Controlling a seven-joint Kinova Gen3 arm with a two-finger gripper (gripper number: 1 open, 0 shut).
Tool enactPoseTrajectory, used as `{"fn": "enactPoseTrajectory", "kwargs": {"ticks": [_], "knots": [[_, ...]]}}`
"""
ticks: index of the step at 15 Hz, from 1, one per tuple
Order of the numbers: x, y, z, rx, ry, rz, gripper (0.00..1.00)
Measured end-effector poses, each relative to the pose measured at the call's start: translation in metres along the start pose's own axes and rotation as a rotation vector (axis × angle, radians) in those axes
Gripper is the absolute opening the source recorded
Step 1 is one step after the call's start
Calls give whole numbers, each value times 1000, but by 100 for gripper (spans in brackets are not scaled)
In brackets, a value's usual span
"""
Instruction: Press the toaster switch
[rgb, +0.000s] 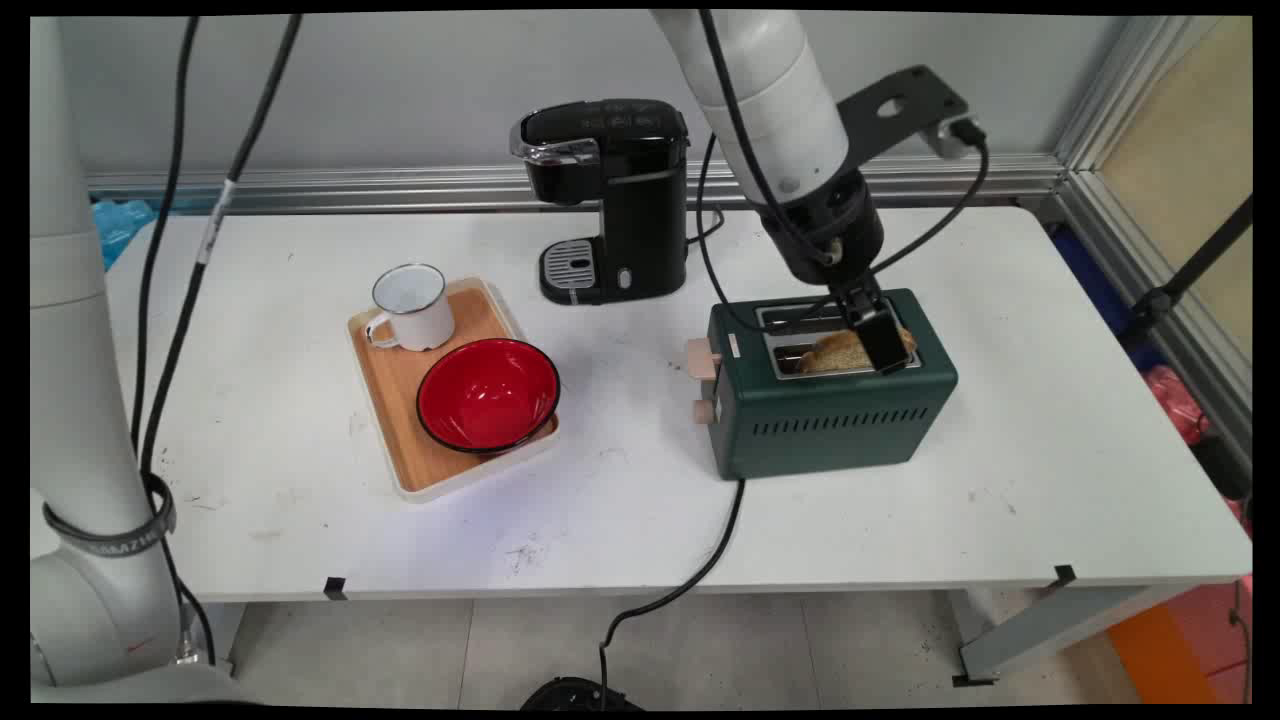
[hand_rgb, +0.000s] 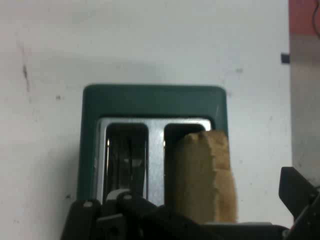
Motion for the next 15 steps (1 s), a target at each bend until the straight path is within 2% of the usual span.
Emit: {"fn": "enactPoseTrajectory", "kwargs": {"ticks": [6,11,15], "knots": [[-9,7,-57,4,70,20,100],[-32,12,-115,-4,119,61,100],[-58,10,-162,6,148,78,100]]}}
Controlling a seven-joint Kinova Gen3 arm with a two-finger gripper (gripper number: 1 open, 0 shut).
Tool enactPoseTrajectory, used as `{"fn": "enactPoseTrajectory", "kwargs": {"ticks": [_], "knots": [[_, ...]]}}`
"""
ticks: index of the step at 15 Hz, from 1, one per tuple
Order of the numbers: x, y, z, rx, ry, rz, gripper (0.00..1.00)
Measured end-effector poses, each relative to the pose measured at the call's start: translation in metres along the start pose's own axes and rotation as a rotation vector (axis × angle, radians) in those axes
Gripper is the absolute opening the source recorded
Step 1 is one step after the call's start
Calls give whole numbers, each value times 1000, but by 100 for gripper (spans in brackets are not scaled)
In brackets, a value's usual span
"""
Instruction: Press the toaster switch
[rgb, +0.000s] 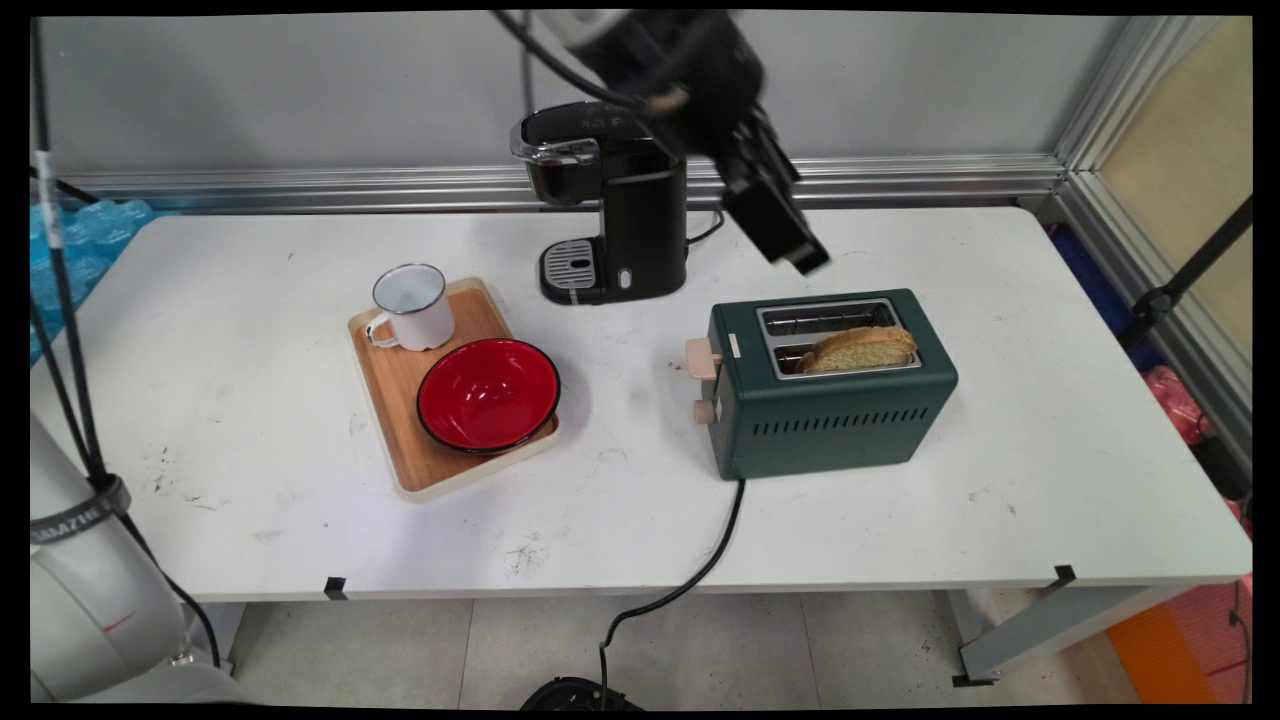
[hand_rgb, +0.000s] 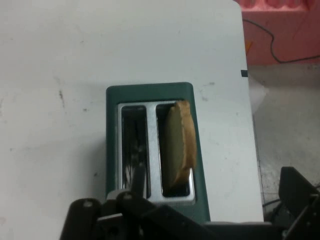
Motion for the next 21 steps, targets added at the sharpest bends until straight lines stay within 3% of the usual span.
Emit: {"fn": "enactPoseTrajectory", "kwargs": {"ticks": [4,11,15,21], "knots": [[-30,-3,-44,15,21,-1,100],[-118,-1,-91,17,15,-17,100],[-149,2,-88,34,12,-38,100],[-168,8,-41,72,20,-62,100]]}}
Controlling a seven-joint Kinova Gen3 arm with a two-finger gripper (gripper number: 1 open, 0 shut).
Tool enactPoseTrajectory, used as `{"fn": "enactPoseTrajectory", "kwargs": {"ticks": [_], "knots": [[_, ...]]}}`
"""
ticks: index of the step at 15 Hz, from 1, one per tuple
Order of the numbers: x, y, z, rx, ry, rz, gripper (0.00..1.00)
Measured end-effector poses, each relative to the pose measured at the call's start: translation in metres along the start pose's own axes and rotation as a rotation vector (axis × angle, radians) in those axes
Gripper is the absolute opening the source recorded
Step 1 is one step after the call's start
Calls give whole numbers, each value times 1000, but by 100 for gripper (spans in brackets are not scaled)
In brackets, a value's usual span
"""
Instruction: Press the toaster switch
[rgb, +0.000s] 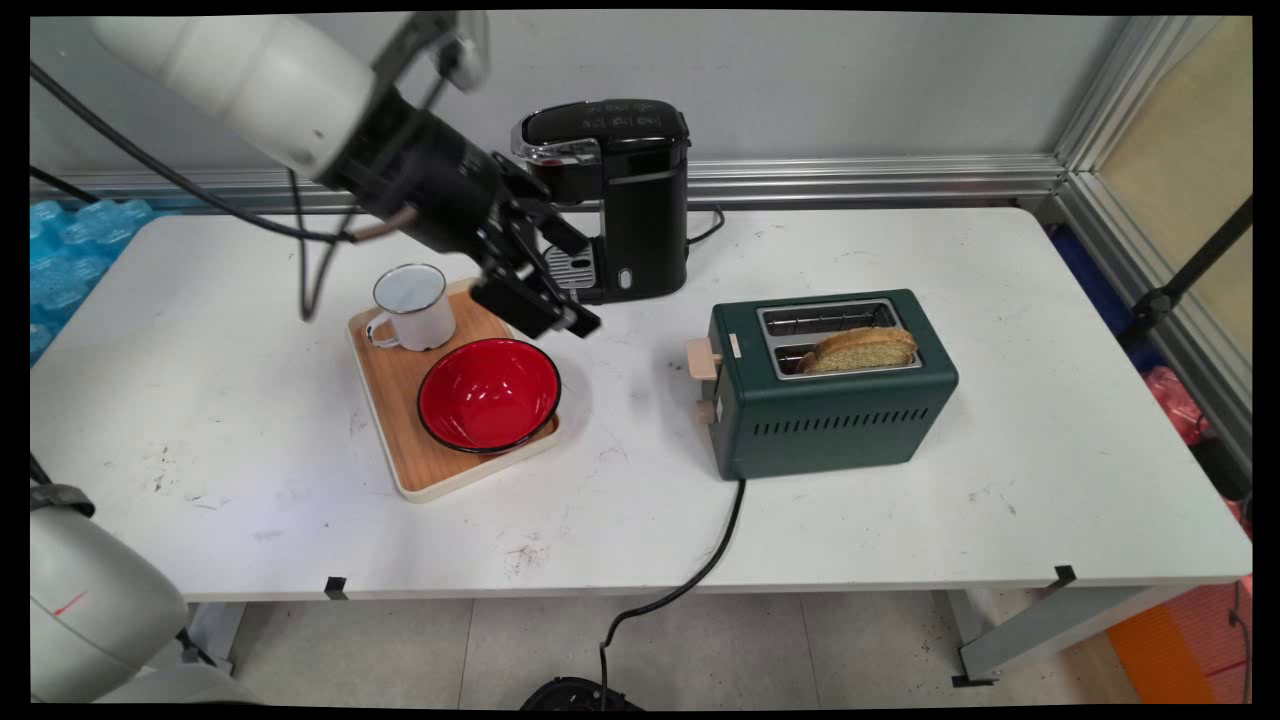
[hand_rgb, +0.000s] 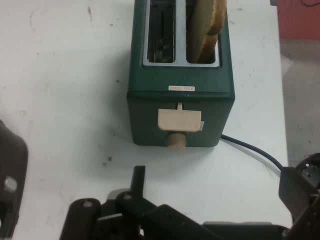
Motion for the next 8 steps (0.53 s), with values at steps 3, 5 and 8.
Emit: {"fn": "enactPoseTrajectory", "kwargs": {"ticks": [3,5,8], "knots": [[-3,2,27,8,6,8,100],[-3,2,43,13,7,12,100],[-1,1,64,24,6,18,100]]}}
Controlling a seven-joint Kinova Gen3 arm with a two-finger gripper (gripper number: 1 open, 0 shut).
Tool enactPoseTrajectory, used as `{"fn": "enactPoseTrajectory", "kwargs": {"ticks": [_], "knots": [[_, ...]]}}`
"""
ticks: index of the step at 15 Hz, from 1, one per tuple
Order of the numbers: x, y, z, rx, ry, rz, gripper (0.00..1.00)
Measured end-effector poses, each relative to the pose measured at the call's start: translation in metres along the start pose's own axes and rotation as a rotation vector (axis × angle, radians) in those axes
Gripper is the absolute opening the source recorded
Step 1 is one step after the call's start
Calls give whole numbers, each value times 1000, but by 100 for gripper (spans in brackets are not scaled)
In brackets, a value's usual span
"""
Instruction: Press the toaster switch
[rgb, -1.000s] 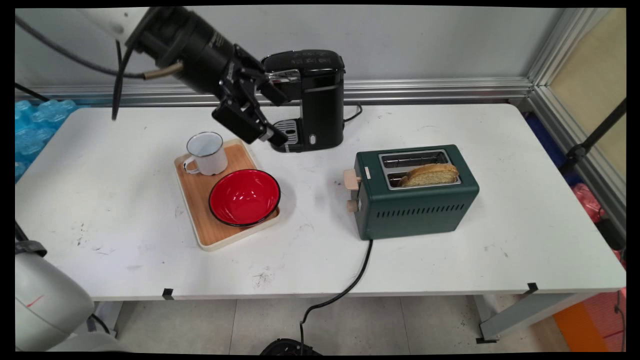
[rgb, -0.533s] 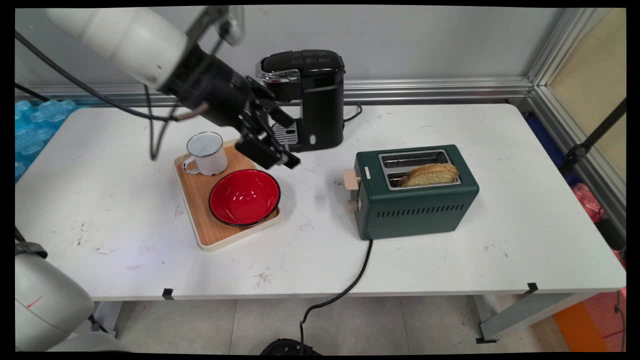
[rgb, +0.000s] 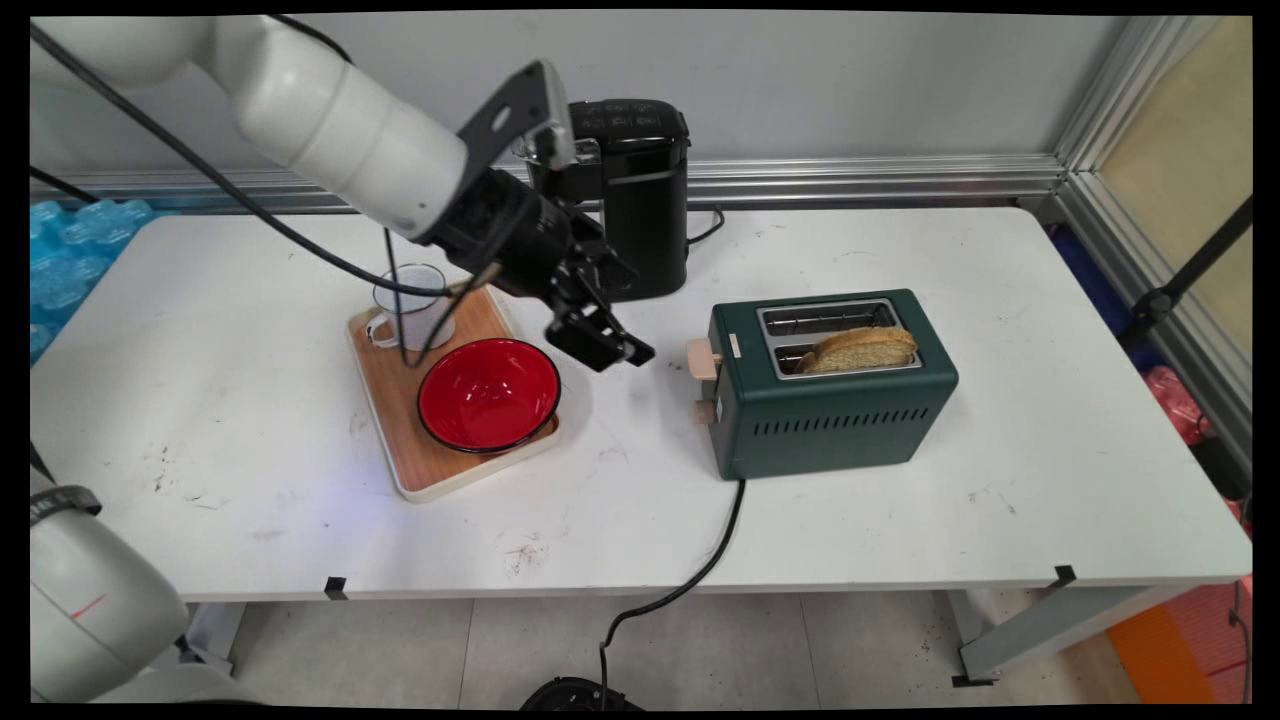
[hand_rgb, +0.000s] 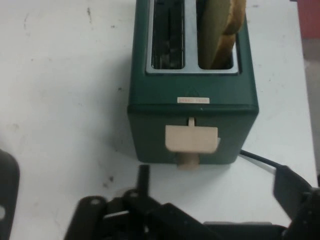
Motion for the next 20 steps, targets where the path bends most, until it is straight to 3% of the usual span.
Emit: {"fn": "enactPoseTrajectory", "kwargs": {"ticks": [1,9,20], "knots": [[1,0,6,3,0,1,0],[9,-4,50,22,-18,2,0],[8,-9,90,11,-48,-4,0]]}}
